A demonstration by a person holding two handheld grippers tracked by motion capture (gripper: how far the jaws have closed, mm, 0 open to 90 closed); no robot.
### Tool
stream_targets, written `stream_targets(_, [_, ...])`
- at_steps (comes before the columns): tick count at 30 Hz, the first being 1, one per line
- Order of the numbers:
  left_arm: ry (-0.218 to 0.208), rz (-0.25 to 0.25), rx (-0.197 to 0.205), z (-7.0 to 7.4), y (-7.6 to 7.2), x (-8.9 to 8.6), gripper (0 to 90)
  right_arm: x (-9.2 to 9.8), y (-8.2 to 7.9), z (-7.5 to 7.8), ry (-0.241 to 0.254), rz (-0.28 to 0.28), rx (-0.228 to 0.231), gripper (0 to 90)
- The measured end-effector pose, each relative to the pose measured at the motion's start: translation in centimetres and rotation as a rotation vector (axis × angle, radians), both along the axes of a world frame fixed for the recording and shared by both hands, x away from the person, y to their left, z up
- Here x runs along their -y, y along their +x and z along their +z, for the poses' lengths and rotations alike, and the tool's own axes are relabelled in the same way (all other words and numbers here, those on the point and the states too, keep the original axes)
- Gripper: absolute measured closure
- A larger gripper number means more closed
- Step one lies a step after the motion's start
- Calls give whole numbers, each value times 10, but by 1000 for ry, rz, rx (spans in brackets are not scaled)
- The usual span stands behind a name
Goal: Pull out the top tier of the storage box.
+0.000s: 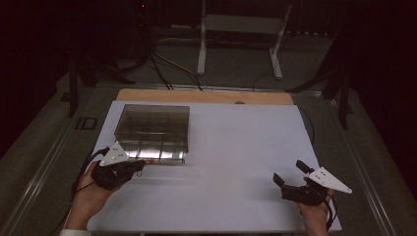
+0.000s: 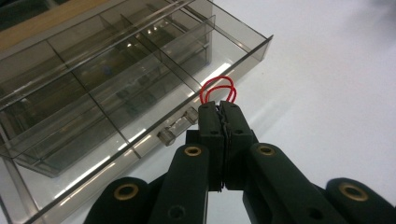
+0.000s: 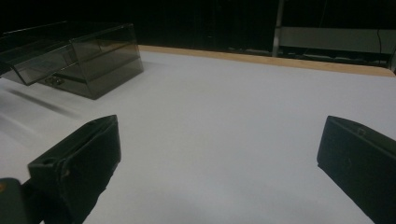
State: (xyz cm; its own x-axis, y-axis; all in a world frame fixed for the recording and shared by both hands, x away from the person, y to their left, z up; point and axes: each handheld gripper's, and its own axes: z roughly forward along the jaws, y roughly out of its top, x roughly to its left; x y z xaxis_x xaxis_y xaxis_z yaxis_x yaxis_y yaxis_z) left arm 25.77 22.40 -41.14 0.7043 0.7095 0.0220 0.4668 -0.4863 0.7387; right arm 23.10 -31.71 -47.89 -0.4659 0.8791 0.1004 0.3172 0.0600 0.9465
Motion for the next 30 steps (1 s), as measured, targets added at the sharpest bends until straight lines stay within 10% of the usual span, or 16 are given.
stream_targets(30, [-10, 68, 10, 8, 16, -11, 900, 0, 0, 0, -1, 1, 0, 0])
